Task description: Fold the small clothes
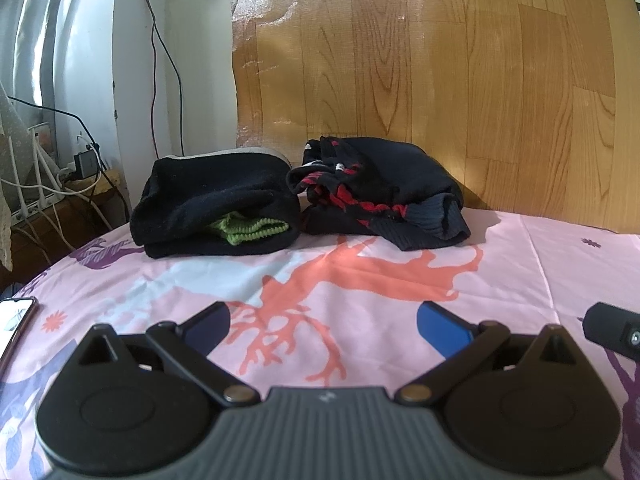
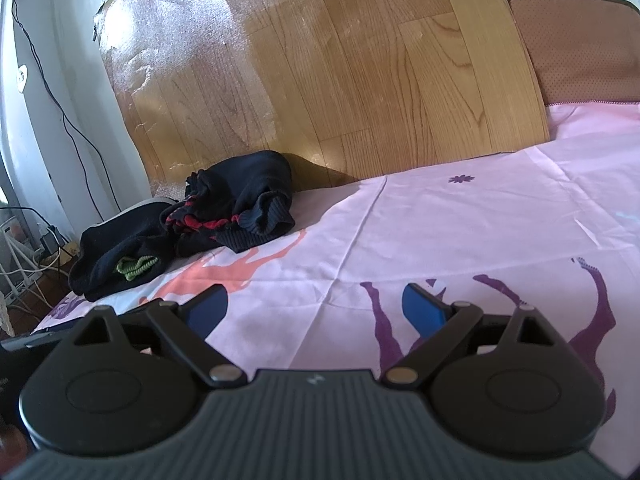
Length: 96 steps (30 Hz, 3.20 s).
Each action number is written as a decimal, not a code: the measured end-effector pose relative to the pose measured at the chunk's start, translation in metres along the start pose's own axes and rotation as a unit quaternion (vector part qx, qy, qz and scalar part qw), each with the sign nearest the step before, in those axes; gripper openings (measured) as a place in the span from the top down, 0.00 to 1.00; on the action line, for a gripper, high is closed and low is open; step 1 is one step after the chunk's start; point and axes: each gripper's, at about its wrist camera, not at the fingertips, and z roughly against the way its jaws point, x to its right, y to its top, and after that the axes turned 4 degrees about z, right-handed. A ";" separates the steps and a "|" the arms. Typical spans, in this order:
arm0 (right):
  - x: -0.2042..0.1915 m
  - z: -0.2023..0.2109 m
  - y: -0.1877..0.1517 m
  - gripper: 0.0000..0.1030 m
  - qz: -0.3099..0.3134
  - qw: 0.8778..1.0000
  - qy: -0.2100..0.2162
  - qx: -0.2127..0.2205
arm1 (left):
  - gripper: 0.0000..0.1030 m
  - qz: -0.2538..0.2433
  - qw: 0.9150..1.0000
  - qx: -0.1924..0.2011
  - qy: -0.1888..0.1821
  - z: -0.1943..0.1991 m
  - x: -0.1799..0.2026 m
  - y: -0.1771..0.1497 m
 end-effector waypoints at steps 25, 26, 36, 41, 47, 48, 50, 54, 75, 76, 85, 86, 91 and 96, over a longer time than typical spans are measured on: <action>-0.001 -0.001 -0.001 0.07 0.001 1.000 0.000 -0.003 | 0.00 -0.006 1.000 -0.009 -0.010 0.001 0.001 -0.002; -0.001 -0.002 -0.001 0.07 0.001 1.000 0.000 -0.003 | 0.00 -0.006 1.000 -0.010 -0.009 0.001 0.001 -0.002; -0.001 -0.001 -0.001 0.07 0.001 1.000 0.000 -0.003 | 0.00 -0.006 1.000 -0.011 -0.009 0.000 0.001 -0.001; -0.001 -0.001 0.000 0.07 0.001 1.000 0.000 -0.004 | 0.00 -0.006 1.000 -0.012 -0.008 0.000 0.001 -0.002; -0.001 -0.002 0.000 0.07 0.000 1.000 -0.001 -0.004 | 0.00 -0.006 1.000 -0.012 -0.008 0.000 0.001 -0.002; -0.002 -0.002 0.000 0.07 0.001 1.000 0.000 -0.004 | 0.00 -0.006 1.000 -0.012 -0.008 0.000 0.001 -0.002; -0.002 -0.002 0.000 0.07 0.001 1.000 0.000 -0.004 | 0.00 -0.006 1.000 -0.012 -0.008 0.000 0.001 -0.002; -0.002 -0.002 0.000 0.07 0.001 1.000 0.000 -0.004 | 0.00 -0.006 1.000 -0.011 -0.010 0.000 0.001 -0.002; -0.002 -0.002 0.000 0.07 0.000 1.000 -0.001 -0.005 | 0.00 -0.009 1.000 -0.011 -0.012 0.001 0.002 -0.003; -0.002 -0.002 0.000 0.07 -0.001 1.000 -0.001 -0.006 | 0.00 -0.009 1.000 -0.012 -0.011 0.001 0.002 -0.003; -0.001 -0.002 0.000 0.07 -0.001 1.000 -0.001 -0.006 | 0.00 -0.003 1.000 -0.012 -0.010 0.001 0.000 -0.002; -0.001 -0.002 0.000 0.07 -0.001 1.000 -0.001 -0.007 | 0.00 -0.003 1.000 -0.012 -0.010 0.001 0.000 -0.002; -0.001 -0.002 0.000 0.07 -0.001 1.000 -0.001 -0.007 | 0.00 -0.003 1.000 -0.010 -0.010 0.002 0.000 -0.002; 0.000 -0.002 0.000 0.07 -0.001 1.000 -0.001 -0.007 | 0.00 -0.003 1.000 -0.012 -0.010 0.001 -0.001 -0.002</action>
